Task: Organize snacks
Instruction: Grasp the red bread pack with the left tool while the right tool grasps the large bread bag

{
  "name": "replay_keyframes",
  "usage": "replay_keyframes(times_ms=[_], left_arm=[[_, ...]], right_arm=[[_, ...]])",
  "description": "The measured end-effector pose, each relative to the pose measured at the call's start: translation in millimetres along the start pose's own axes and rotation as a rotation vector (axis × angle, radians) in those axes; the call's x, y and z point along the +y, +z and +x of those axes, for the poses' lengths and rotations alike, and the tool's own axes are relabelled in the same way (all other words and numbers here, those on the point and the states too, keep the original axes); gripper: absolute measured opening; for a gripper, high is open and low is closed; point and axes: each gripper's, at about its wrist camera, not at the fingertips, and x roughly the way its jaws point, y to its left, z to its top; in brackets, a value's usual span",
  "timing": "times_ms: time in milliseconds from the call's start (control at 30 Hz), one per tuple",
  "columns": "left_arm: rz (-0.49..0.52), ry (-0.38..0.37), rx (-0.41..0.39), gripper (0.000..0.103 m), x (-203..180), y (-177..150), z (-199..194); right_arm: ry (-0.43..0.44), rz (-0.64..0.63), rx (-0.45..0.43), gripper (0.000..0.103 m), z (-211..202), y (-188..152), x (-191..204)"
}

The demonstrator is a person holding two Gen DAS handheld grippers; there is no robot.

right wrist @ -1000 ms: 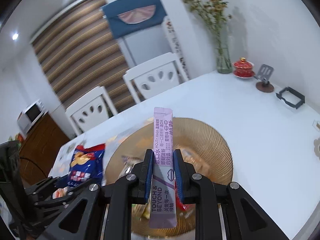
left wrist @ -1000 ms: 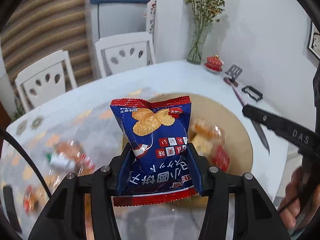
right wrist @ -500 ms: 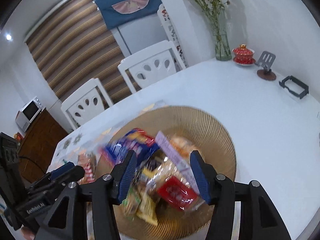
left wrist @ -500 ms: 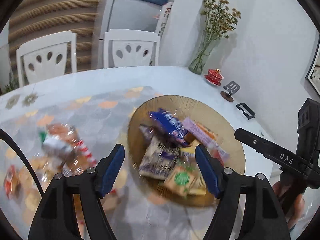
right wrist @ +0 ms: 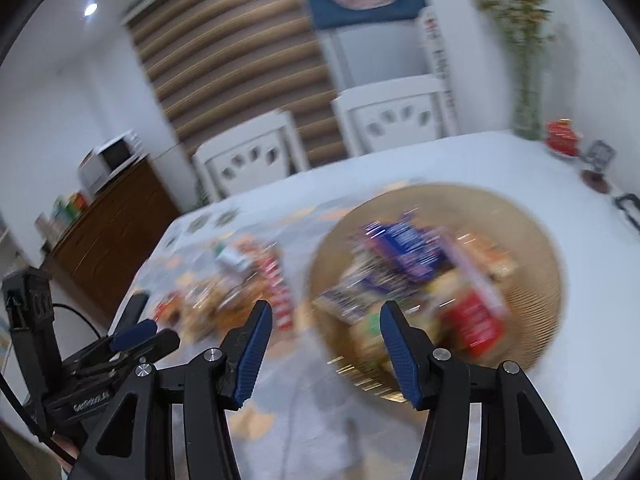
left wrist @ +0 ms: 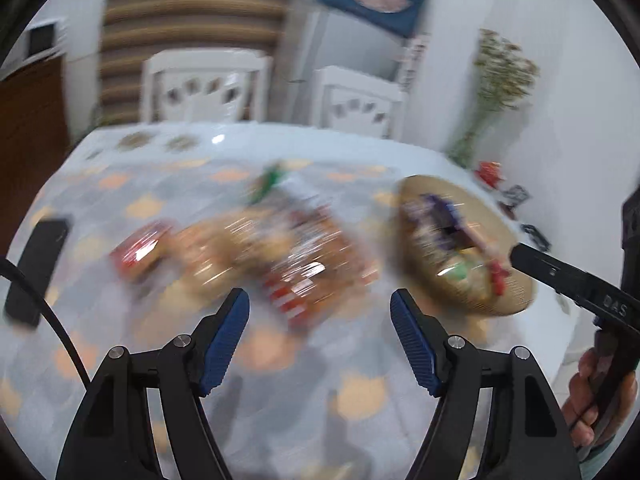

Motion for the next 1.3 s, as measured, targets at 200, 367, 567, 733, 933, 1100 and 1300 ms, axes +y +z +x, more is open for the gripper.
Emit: replay_keyframes(times_ms=[200, 367, 567, 733, 933, 1100, 1300], left_arm=[[-0.106, 0.171, 0.040, 0.072, 72.0, -38.3, 10.9], [-0.172, 0.194, 0.067, 0.072, 100.9, -53.0, 25.5], [-0.168, 0.167, 0.058, 0.072, 99.3, -50.9, 30.9], [-0.177, 0.157, 0.054, 0.072, 102.4, -52.8, 29.3], [-0.203, 0.199, 0.001, 0.072, 99.7, -19.0, 0.2], [-0.119, 0.195, -0.046, 0.081, 110.6, 35.6, 4.9], [-0.185, 0.120, -0.017, 0.078, 157.6, 56.7, 50.5]], right_arm=[[0.052, -0.098, 0.083, 0.055, 61.7, -40.2, 45.6], [0.036, -0.143, 0.148, 0.055, 104.0, -68.7, 53.2], [0.045, -0.138, 0.144, 0.055, 111.3, -73.9, 48.8], [0.035, -0.134, 0.158, 0.055, 115.2, -73.8, 49.9], [0.068, -0.090, 0.234, 0.055, 120.1, -61.4, 54.9], [0.166, 0.029, 0.250, 0.055, 131.9, -27.8, 60.7], [0.142, 0.222, 0.301, 0.055, 172.4, -17.7, 41.6]])
